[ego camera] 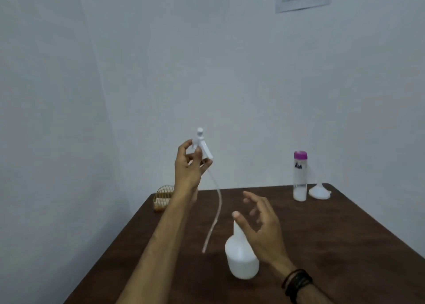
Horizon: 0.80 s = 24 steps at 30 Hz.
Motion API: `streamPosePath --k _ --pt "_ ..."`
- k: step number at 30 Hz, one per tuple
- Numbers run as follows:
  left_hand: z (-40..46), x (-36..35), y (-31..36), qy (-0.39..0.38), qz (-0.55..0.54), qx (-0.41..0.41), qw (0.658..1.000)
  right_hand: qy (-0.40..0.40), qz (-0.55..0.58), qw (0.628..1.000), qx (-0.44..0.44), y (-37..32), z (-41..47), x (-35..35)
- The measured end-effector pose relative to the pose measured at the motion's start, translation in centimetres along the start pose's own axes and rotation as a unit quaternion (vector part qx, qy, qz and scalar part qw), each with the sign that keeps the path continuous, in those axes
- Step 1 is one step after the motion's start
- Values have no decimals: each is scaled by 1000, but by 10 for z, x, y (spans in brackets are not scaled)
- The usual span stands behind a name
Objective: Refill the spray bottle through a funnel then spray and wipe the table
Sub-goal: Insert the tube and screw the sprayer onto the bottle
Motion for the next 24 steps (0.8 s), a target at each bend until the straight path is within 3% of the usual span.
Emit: streamPosePath --k 4,9,15,20,24 --pt "19 -42 42 2 -118 -32 993 -110 2 994 -23 -22 17 -23" --pt "28 -68 67 0 -189 -47 981 -92 67 991 -75 -17 27 -19" --pt "23 -78 68 -6 -182 -49 982 -111 205 961 -149 -9 33 -12" --pt "27 -72 65 2 -129 -54 990 -13 160 974 -160 10 43 15" --pt "23 -70 61 -12 -87 -64 994 -42 105 984 -138 18 42 16"
Point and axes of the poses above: each hand's wrist, its own z-axis towards the middle knuckle, its own x-axis out of the back of the hand, y = z × x, the point moved 8 cm from there along z, towards the middle knuckle, and after that the axes turned 12 degrees about -x, right-handed, at the moved point
